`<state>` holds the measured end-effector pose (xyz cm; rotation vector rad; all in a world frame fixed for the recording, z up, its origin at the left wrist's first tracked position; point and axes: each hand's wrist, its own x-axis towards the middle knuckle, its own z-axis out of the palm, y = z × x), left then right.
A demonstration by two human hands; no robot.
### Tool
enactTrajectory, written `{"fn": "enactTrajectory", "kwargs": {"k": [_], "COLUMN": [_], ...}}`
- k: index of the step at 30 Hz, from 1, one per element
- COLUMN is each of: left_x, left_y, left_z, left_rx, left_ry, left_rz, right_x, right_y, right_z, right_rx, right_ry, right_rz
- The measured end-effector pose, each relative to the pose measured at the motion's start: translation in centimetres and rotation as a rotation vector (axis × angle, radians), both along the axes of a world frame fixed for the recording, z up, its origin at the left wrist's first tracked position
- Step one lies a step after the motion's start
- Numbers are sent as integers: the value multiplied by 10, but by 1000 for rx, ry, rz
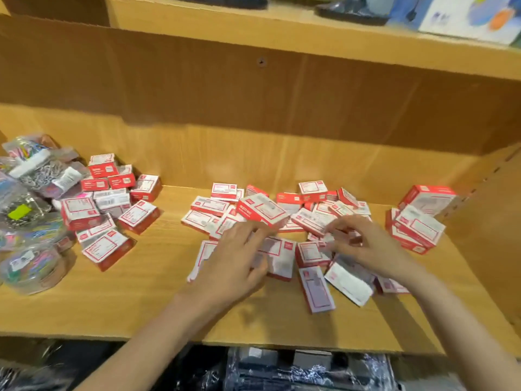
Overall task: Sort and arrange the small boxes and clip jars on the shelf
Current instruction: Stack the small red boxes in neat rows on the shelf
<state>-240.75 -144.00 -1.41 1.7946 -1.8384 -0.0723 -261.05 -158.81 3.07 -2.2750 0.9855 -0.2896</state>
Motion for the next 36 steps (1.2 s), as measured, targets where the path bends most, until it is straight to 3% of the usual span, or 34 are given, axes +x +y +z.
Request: {"fn": "enactTrajectory", "kwargs": {"k": [2,6,9,13,18,23,29,32,36], "left_x": [-20,-48,-63,-77,-80,-76,-59,-48,-27], "left_y": [-17,-38,-49,-64,-71,-69,-65,-57,-46], "left_z": [-5,-8,-7,-9,-5,8,22,30,33], "left_rx": [59,72,9,106,169,-9,-141,-182,-207], "left_ry": [-76,-209,-238,-275,-151,125,53,96,180], "left_rz": [-50,3,7,28,42,127,239,296,392], "right_x": [-26,-68,-94,-100,-103,-105,-53,-24,7], "right_y": [-11,-36,-43,-38,-44,-45,-27,-32,-47], "right_z": [-8,-9,-8,-15,-16,-6,15,14,9], "right_rx": [-99,-252,-144,-86,-143,-193,-265,-251,-303], "right_ry": [152,221,389,574,492,432,132,142,184], "right_rz": [49,-66,-46,101,77,78,202,208,55]}}
